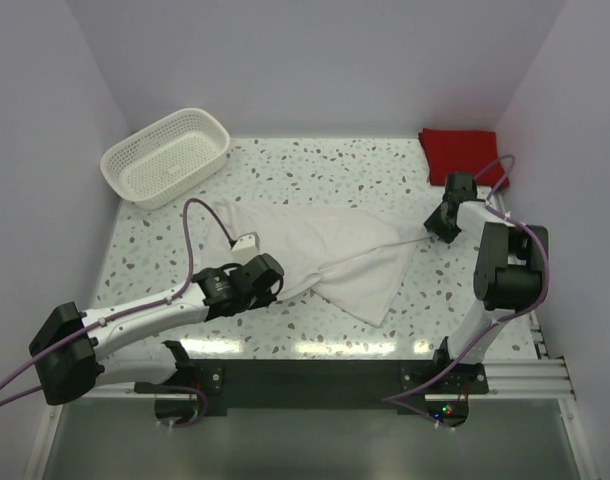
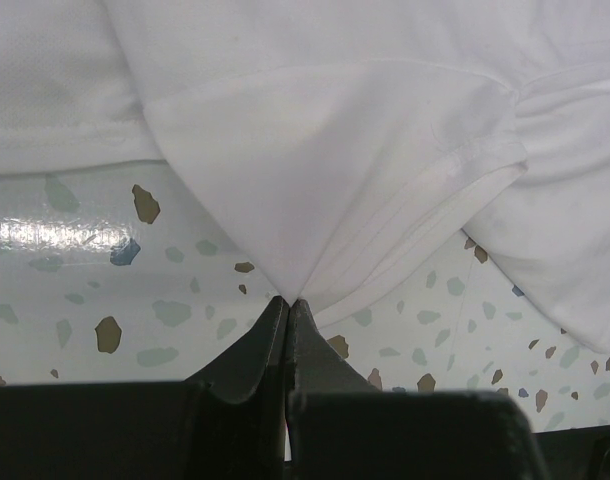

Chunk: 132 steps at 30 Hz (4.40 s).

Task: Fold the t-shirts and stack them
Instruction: Flatten the tshirt out, then fold the tshirt

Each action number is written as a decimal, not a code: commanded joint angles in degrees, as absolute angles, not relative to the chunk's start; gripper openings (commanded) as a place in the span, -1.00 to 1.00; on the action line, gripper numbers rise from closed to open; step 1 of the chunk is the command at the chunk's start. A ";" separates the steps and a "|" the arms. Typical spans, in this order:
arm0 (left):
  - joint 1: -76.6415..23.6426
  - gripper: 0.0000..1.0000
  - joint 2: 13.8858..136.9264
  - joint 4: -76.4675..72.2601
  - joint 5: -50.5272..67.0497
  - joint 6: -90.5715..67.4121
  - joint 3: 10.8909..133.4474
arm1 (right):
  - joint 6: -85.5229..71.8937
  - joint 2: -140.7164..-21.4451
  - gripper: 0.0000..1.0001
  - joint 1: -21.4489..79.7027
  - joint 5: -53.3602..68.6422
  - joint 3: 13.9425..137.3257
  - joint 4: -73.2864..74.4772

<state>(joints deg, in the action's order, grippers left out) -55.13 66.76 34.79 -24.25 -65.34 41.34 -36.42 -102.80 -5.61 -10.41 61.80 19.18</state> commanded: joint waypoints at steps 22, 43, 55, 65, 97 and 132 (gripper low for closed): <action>-38.69 -1.00 66.61 29.63 -27.60 -48.54 49.91 | -32.35 -99.32 -1.00 -5.80 -9.85 68.72 25.13; -21.36 -1.00 74.89 31.37 -24.26 -12.05 117.41 | -20.84 -79.38 -1.00 -5.89 1.85 121.55 48.51; -21.44 -1.00 59.33 33.48 -16.97 -8.88 125.92 | -11.69 -62.40 -1.00 -5.89 -0.97 126.37 49.92; -21.36 -1.00 61.70 33.58 -14.24 -9.32 119.82 | -10.11 -64.86 -1.00 -5.80 4.65 123.95 50.01; -16.00 -1.00 112.23 2.72 -3.35 -10.28 83.05 | -8.88 -112.93 -1.00 -5.80 14.06 81.47 14.59; -12.92 -1.00 99.24 14.94 -3.43 -13.71 79.64 | -11.87 -101.62 -1.00 -5.89 12.22 83.33 23.55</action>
<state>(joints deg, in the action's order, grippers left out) -13.50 104.57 13.13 -2.20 -12.49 81.78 -12.34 -108.36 -5.69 12.99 84.36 22.09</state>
